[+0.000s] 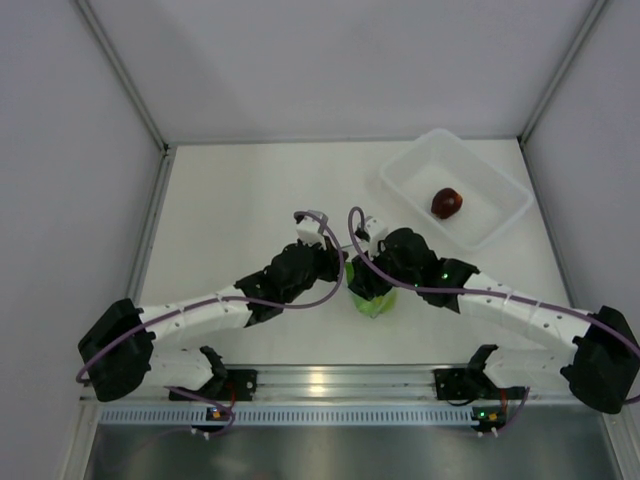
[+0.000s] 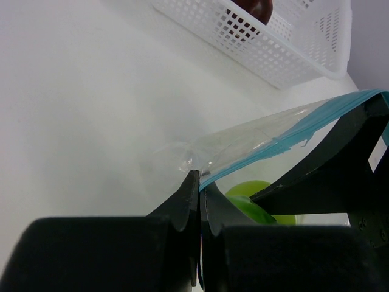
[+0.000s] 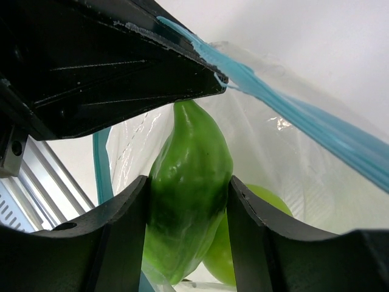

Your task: Open the zip-top bag and remove the fake food

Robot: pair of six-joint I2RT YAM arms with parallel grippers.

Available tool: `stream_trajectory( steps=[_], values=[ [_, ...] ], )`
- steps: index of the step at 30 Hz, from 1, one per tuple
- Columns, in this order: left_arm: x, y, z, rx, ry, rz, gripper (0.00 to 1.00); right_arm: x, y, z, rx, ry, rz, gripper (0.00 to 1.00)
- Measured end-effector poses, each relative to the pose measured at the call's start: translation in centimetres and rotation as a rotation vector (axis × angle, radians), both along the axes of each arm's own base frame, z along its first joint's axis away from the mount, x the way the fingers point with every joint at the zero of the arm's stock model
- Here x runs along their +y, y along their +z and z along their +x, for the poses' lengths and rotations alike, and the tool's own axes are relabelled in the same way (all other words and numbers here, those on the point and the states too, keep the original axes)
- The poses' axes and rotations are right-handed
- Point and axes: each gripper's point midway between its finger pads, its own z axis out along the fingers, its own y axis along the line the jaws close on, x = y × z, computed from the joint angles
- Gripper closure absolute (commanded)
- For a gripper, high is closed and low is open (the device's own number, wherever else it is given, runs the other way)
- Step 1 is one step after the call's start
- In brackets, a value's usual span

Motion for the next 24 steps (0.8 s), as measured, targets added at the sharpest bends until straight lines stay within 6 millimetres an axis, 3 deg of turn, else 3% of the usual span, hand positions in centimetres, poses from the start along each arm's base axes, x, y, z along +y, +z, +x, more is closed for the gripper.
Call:
stream_trajectory(
  steps=[21,24],
  values=[
    [-0.36,-0.34,0.12,0.135,0.028,-0.124,1.00,0.09,0.90,-0.80,-0.052,0.109,0.038,1.00],
    [-0.09,-0.60,-0.07,0.160,0.037,-0.125,0.93,0.19,0.58,-0.79,-0.057,0.129,0.026,1.00]
  ],
)
